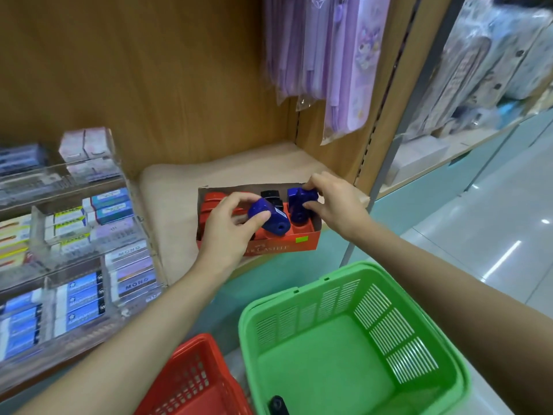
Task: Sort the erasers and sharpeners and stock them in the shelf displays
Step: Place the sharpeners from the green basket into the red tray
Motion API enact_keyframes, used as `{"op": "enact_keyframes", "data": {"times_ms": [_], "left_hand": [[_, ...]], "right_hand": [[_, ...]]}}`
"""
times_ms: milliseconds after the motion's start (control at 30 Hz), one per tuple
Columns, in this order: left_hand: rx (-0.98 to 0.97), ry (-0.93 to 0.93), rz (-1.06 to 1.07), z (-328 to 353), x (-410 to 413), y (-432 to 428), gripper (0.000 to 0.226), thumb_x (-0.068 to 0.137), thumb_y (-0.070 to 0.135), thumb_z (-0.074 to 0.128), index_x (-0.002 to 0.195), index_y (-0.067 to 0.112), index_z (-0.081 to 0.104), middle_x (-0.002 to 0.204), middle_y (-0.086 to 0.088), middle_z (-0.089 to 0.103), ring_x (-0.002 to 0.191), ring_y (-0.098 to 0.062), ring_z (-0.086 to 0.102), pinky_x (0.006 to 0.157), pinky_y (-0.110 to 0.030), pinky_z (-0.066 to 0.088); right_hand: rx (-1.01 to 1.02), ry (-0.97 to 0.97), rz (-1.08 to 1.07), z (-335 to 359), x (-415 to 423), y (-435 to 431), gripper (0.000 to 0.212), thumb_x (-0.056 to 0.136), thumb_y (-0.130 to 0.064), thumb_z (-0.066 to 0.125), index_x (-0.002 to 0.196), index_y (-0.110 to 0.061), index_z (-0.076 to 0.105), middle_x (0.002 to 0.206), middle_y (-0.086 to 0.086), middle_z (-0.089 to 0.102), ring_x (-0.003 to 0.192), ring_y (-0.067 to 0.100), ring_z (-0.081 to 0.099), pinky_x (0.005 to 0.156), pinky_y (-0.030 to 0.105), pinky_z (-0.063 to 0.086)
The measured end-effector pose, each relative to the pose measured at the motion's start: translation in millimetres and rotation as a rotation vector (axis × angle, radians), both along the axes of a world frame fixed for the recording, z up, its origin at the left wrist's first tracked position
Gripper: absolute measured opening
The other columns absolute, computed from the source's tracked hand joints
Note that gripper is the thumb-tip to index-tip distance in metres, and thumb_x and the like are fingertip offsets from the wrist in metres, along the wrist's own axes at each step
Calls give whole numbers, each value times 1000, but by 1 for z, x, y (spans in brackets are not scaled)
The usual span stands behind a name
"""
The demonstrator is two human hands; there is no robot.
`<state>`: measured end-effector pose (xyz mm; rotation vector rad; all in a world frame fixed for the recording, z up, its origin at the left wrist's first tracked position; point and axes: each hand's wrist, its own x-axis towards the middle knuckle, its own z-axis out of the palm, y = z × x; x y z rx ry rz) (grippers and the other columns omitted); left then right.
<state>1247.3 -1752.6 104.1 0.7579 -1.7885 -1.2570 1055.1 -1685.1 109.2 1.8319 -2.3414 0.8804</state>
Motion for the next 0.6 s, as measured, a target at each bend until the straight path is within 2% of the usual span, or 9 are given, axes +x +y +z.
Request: {"op": "enact_keyframes", "data": {"times_ms": [100, 233, 400, 500, 600], "left_hand": [[0, -2, -7, -3, -1, 2, 27, 82, 5, 69, 90, 28, 59, 105, 0, 65, 93, -12, 62, 77, -10, 48], [-29, -37, -7, -2, -3, 2, 24, 83, 7, 69, 92, 26, 60, 104, 2, 64, 93, -5, 60, 78, -7, 47], [2, -72, -8, 1, -5, 1, 22, 83, 10, 69, 94, 26, 60, 104, 4, 65, 92, -6, 60, 78, -10, 47], [13, -94, -5, 1, -6, 1, 20, 84, 11, 69, 97, 24, 61, 104, 6, 64, 95, -12, 61, 83, -18, 49], [19, -116, -3, 1, -5, 1, 20, 84, 13, 68, 99, 23, 61, 105, 5, 65, 97, -14, 61, 86, -24, 50]], "right_hand": [[27, 27, 41, 3, -5, 1, 23, 80, -8, 71, 100, -7, 60, 94, 0, 55, 85, 15, 48, 72, 24, 37], [76, 67, 89, 8, -8, 1, 22, 81, -8, 69, 102, -5, 62, 101, 8, 60, 88, 18, 52, 74, 24, 39], [103, 149, 130, 12, -2, 0, 21, 85, -11, 65, 106, -5, 63, 111, 9, 55, 95, 24, 54, 74, 24, 39], [128, 212, 112, 15, 2, -1, 23, 87, -13, 64, 110, -7, 62, 113, 9, 54, 96, 26, 54, 71, 25, 35], [155, 182, 126, 23, 1, -3, 24, 86, -11, 65, 110, -7, 63, 111, 10, 56, 98, 26, 54, 78, 32, 44]]}}
